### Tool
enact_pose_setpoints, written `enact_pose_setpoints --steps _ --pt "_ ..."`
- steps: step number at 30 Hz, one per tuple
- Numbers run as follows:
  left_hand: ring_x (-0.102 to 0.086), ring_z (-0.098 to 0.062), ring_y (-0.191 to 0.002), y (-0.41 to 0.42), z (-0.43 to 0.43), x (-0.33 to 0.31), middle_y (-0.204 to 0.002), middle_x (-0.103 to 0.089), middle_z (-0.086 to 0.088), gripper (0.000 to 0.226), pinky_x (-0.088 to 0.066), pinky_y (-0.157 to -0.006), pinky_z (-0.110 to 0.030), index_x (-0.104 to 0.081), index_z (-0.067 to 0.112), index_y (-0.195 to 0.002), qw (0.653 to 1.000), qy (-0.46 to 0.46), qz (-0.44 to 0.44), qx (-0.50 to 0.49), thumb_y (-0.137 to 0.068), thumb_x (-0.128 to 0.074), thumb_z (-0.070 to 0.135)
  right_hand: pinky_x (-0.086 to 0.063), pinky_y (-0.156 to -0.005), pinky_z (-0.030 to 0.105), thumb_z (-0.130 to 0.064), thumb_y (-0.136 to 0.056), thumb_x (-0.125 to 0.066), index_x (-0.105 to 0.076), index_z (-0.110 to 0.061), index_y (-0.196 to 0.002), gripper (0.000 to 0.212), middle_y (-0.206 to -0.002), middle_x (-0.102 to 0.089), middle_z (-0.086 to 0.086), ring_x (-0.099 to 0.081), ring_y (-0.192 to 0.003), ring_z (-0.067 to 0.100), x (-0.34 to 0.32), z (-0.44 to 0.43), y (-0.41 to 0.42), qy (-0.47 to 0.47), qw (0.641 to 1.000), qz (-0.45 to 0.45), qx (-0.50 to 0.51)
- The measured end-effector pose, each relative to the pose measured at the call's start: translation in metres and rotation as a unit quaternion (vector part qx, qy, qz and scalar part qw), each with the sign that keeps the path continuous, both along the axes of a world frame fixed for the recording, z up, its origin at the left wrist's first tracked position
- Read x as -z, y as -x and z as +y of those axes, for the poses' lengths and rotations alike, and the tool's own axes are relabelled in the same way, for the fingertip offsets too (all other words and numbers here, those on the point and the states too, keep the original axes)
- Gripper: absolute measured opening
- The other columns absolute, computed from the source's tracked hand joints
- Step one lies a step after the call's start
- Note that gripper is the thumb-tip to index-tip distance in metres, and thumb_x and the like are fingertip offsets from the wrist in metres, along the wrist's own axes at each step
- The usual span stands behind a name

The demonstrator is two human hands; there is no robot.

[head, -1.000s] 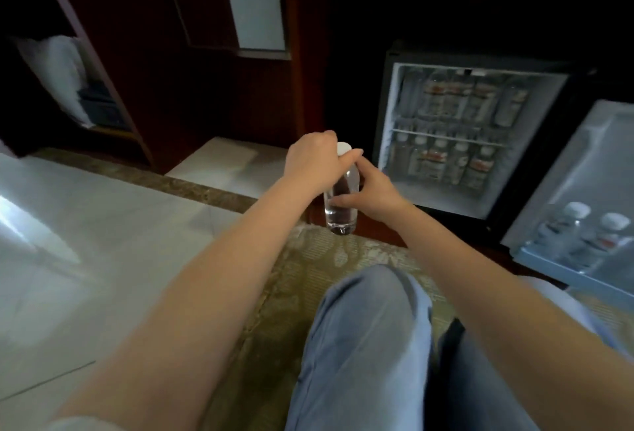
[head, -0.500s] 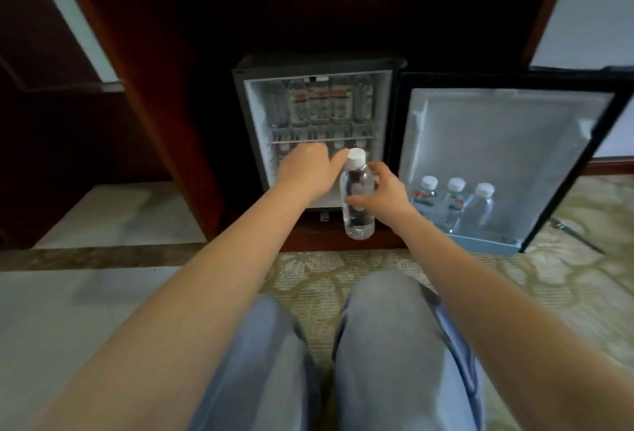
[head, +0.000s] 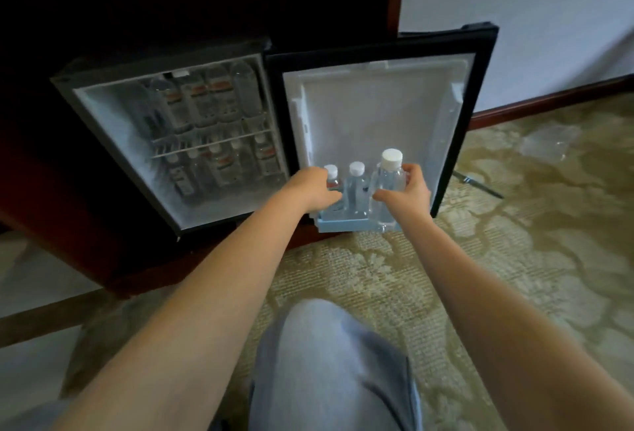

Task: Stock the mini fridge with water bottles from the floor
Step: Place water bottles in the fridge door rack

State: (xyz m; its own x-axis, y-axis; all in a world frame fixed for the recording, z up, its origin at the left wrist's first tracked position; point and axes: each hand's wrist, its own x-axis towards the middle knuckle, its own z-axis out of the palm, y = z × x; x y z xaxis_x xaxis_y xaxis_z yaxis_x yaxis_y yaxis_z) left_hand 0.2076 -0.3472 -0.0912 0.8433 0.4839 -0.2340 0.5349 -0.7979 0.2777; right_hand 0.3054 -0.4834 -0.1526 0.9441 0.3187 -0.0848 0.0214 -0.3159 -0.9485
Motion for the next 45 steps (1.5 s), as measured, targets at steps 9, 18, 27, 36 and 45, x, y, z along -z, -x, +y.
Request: enact_pose_setpoints --steps 9,18,27,36,45 --pt "-0.008 -0.025 -0.147 -0.069 0.012 0.044 -0.16 -0.002 -0.011 0.072 -0.02 -0.118 -0.038 -0.021 0.004 -0.148 0.996 -0.065 0.048 0.042 -0.094 -0.051 0.04 -0.043 -0.077 0.03 -0.004 -0.075 -0.07 -0.044 -0.021 -0.128 0.061 -0.106 -0.049 -0.005 -0.049 -0.094 0.015 0.029 -0.01 -0.076 -0.003 0.999 -0.011 0.036" --pt "-0.048 -0.026 -0.107 -0.083 0.024 0.075 -0.112 -0.046 -0.01 0.036 -0.038 -0.081 -0.034 -0.05 0.012 -0.096 0.99 -0.115 0.051 0.068 -0.088 -0.052 0.047 -0.047 -0.076 0.031 -0.003 -0.076 -0.07 -0.044 -0.019 -0.131 0.063 -0.123 -0.052 0.002 -0.051 -0.098 0.018 0.073 0.003 -0.109 0.015 1.0 0.017 0.017" --pt "-0.045 -0.02 -0.09 -0.084 0.026 0.074 -0.096 -0.046 -0.005 0.029 -0.035 -0.073 -0.032 -0.047 0.014 -0.085 0.99 -0.126 0.008 0.063 -0.086 -0.056 0.041 -0.041 -0.079 0.029 -0.003 -0.077 -0.073 -0.044 -0.015 -0.13 0.062 -0.121 -0.055 0.005 -0.053 -0.106 0.021 0.099 0.004 -0.118 0.005 0.998 0.06 0.012" --pt "0.002 -0.022 -0.148 -0.074 0.013 0.067 -0.161 0.0 -0.007 0.071 -0.009 -0.12 -0.038 -0.021 0.009 -0.149 0.998 -0.05 0.008 0.046 -0.093 -0.051 0.042 -0.05 -0.083 0.039 -0.019 -0.077 -0.073 -0.035 -0.015 -0.136 0.07 -0.125 -0.052 0.005 -0.055 -0.11 0.026 0.092 -0.008 -0.092 0.105 0.994 0.04 -0.006" --pt "-0.043 -0.023 -0.129 -0.057 -0.002 -0.006 -0.142 -0.045 -0.005 0.044 -0.035 -0.102 -0.032 -0.049 0.01 -0.133 0.984 -0.057 -0.17 0.006 -0.095 -0.049 0.031 -0.038 -0.072 0.029 -0.023 -0.085 -0.06 -0.051 -0.012 -0.109 0.028 -0.111 -0.055 0.001 -0.053 -0.099 0.02 -0.002 -0.004 -0.059 0.126 0.974 -0.19 0.003"
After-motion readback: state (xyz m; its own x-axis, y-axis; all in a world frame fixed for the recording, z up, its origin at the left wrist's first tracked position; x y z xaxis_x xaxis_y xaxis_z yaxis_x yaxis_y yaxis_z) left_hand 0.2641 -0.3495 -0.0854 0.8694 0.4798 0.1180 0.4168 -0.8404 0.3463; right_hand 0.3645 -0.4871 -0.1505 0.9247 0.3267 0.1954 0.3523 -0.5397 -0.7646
